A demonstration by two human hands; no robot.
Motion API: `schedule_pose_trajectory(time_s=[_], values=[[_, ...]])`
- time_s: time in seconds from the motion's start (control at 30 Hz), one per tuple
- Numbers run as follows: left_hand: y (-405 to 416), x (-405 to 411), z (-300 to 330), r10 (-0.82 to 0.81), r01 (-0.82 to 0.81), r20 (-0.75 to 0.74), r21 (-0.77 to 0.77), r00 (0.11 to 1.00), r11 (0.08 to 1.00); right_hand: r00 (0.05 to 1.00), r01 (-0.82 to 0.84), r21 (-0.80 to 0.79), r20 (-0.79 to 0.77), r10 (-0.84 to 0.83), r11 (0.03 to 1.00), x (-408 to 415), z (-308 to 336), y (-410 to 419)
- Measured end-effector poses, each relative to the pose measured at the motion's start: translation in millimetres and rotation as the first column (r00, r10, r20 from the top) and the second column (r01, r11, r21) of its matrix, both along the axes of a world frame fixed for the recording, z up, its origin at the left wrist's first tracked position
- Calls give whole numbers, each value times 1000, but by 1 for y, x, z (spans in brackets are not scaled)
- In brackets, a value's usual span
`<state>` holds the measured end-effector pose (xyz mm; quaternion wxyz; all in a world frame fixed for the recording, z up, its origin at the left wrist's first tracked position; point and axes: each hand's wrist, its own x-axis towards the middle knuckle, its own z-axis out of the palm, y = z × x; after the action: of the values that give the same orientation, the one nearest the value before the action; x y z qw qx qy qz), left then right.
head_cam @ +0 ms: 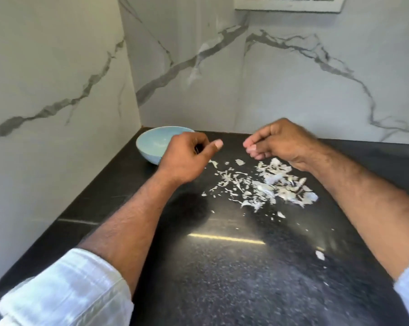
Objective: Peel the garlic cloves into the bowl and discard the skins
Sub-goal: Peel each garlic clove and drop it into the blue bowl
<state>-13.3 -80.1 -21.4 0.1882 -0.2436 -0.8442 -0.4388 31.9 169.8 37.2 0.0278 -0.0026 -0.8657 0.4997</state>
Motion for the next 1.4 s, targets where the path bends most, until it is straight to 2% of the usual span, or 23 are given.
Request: schedule_pose_trajectory(time_s=[0.07,0.13,0.2,0.27,0.43,0.6,0.8,1.0,1.07,1.1,1.2,1.3,1.33,1.4], values=[[21,4,-4,-59,60,28,-44,998,997,1000,10,12,5,-10,1000,20,-17,26],[39,3,-7,-82,82,83,7,993,997,999,8,77,-44,-5,997,31,-31,41],[55,0,-9,-91,82,134,71,987,994,993,-11,222,-109,36,975,35,-38,49],[65,1,-12,-84,75,154,68,984,995,987,-47,376,-127,102,926,35,-37,50],[55,2,-18,-71,74,89,-36,993,997,977,-166,546,-25,214,821,39,-37,50],[45,10,-15,-88,93,49,-115,995,989,965,-254,598,107,238,760,44,-38,49],[44,18,-10,-116,120,36,-148,993,982,978,-189,612,47,204,768,46,-38,56],[36,18,-9,-89,95,47,-126,995,988,987,-154,605,60,148,781,41,-48,57],[34,17,-8,-87,91,43,-116,995,989,990,-113,536,-10,140,836,42,-46,57],[33,17,-7,-86,90,39,-113,995,990,989,-93,453,-61,135,887,42,-44,57],[32,15,-7,-86,90,47,-95,995,991,979,-102,82,-169,115,991,44,-37,52],[34,14,-10,-99,103,62,-68,993,992,984,-156,-320,-127,121,934,45,-39,44],[34,14,-11,-104,108,61,-70,993,992,986,-162,-413,-102,131,896,45,-41,42],[35,15,-11,-115,119,59,-80,992,990,990,-138,-473,-80,114,870,45,-44,39]])
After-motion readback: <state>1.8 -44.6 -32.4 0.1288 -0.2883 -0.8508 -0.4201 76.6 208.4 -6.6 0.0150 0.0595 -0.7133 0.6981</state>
